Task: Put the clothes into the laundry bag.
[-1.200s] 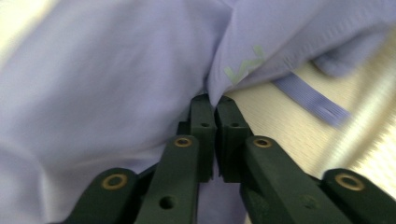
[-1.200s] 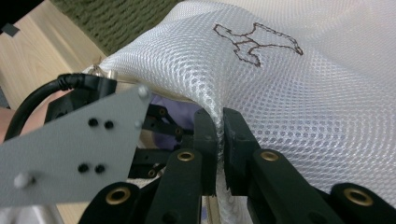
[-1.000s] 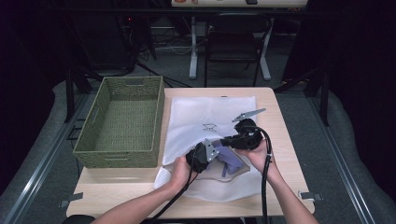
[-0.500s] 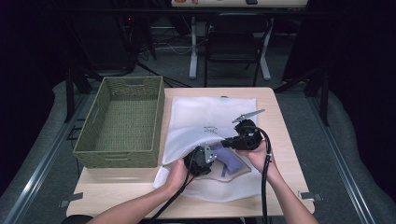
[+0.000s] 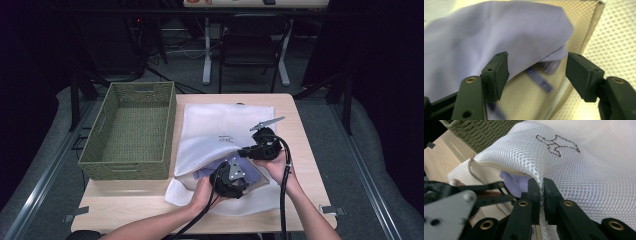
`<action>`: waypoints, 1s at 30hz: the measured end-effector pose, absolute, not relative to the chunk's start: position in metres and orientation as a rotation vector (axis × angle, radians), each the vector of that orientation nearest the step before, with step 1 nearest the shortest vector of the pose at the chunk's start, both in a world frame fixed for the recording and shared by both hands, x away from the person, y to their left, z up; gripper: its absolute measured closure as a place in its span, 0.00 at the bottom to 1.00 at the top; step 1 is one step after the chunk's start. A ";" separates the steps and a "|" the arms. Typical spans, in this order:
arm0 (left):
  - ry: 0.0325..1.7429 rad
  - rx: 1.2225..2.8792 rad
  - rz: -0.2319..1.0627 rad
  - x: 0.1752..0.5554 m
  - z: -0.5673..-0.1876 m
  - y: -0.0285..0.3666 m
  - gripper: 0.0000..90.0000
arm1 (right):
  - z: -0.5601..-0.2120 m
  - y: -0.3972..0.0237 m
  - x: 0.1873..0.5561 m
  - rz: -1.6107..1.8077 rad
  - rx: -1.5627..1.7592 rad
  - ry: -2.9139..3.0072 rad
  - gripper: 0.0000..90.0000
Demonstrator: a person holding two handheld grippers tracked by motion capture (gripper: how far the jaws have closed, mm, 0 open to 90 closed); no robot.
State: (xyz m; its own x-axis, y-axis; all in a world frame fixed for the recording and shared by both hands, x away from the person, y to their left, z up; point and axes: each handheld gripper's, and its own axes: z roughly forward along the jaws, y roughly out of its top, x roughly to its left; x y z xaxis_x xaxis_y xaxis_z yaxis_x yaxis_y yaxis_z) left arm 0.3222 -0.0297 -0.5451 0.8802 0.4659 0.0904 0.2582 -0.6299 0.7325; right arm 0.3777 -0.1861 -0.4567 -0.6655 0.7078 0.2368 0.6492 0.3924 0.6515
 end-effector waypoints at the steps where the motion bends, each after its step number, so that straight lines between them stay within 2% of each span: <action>1: 0.516 2.279 0.338 0.323 -0.547 -0.032 0.41 | -0.457 -0.186 0.377 1.135 1.256 2.556 0.95; 4: 0.516 2.274 0.322 0.325 -0.555 -0.039 0.46 | -0.458 -0.185 0.377 1.131 1.257 2.559 0.95; 6: 0.524 2.273 0.310 0.325 -0.560 -0.042 0.53 | -0.459 -0.185 0.378 1.127 1.256 2.561 0.95; 11: 0.484 2.280 0.260 0.329 -0.567 -0.046 0.89 | -0.460 -0.184 0.378 1.126 1.258 2.563 0.95; 12: 0.501 2.260 0.258 0.330 -0.567 -0.046 0.91 | -0.460 -0.184 0.378 1.124 1.257 2.561 0.95; 15: 0.518 2.257 0.282 0.336 -0.565 -0.043 0.93 | -0.457 -0.184 0.377 1.132 1.257 2.552 0.95; 21: 0.651 2.170 0.446 0.352 -0.556 -0.030 0.94 | -0.449 -0.187 0.374 1.168 1.254 2.516 0.95; 25: 0.699 2.188 0.443 0.358 -0.560 -0.027 0.93 | -0.449 -0.188 0.374 1.165 1.271 2.513 0.95; 30: 0.678 2.237 0.392 0.357 -0.565 -0.027 0.89 | -0.460 -0.189 0.378 1.129 1.297 2.541 0.95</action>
State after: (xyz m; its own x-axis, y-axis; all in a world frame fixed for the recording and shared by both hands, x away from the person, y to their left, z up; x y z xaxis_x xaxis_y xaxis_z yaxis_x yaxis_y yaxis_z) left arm 0.3569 -0.0269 -0.5650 0.8123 0.5792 0.0686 0.3485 -0.5764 0.7391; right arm 0.3776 -0.1889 -0.4597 -0.6403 0.7264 0.2497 0.6723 0.3726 0.6397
